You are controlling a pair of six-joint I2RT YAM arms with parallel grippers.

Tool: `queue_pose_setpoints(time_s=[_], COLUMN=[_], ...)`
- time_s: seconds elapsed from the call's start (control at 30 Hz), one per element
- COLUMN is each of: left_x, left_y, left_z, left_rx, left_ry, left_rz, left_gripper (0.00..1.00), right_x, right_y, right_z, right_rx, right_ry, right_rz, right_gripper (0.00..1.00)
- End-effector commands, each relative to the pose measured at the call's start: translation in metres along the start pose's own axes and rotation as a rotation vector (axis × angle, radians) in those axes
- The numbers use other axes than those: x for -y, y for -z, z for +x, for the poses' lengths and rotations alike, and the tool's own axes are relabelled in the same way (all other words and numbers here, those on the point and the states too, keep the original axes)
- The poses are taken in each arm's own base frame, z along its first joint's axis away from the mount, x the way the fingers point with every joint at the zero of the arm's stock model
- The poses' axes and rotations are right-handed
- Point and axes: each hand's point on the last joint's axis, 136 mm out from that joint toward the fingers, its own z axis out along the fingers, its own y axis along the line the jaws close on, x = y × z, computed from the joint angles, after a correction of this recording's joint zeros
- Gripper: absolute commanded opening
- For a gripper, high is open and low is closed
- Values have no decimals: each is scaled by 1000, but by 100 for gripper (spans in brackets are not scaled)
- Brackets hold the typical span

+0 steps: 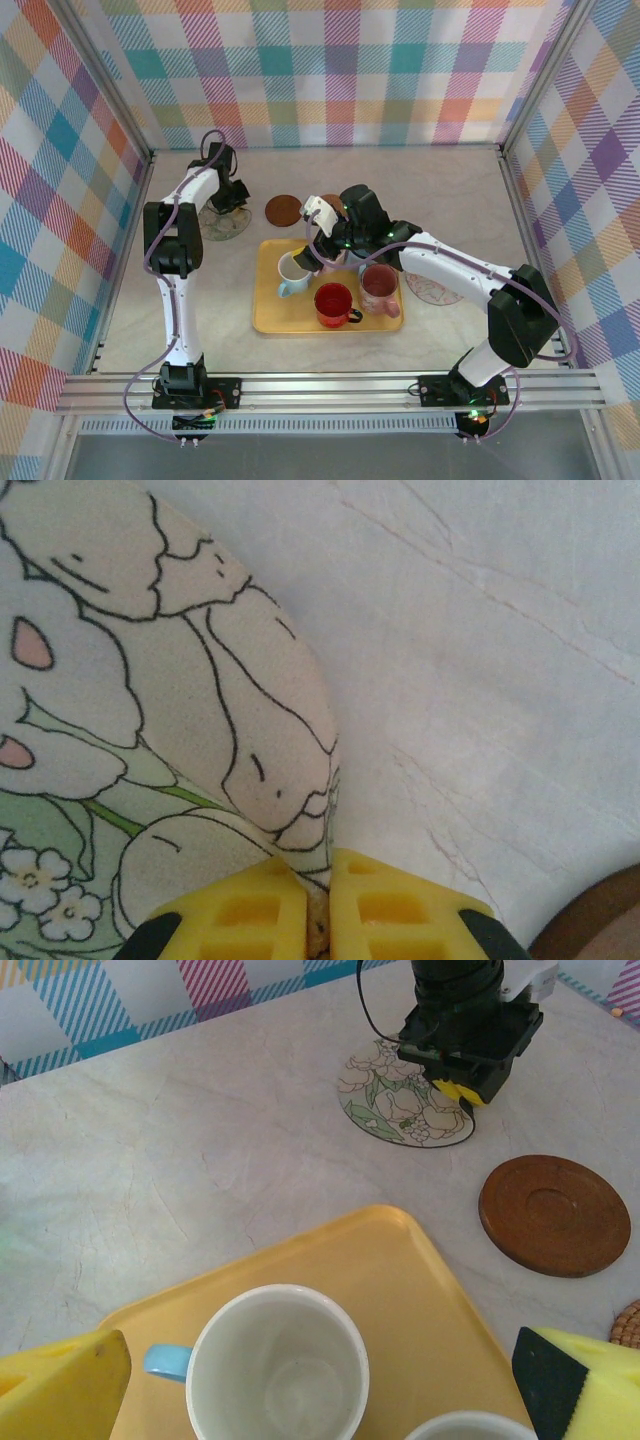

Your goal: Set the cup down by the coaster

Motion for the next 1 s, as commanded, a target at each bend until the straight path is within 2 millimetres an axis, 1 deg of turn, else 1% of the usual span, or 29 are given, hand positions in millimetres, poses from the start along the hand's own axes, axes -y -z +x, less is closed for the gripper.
queue_pose_setpoints(time_s=[0.0,0.2,0.4,0.5,0.63,0.77,0.9,0.97], left_x=[-12,-16,-8,-5,1,6,16,24], left_y=[-1,-3,-11,-8,2,15,35,49], left_z=[-20,-20,-14,-14,-17,-18,-23,-26], left_rx=[69,63,30,30,37,39,71,94], left_ry=[26,35,44,50,50,45,38,29], left_rz=[-57,-63,-8,8,32,57,100,131], left_gripper=[11,12,24,32,45,57,70,76], right_x=[-3,-2,-3,-3,-3,-2,-3,-3], right_y=[2,1,1,2,2,3,5,7], right_z=[-9,-9,-9,-10,-11,-17,-23,-27], right_rx=[12,11,12,12,17,41,57,69], right_ry=[29,28,28,30,31,27,25,27], right_rz=[-6,-6,-6,-7,-8,-4,-3,0], right_gripper=[99,99,99,99,98,99,99,99])
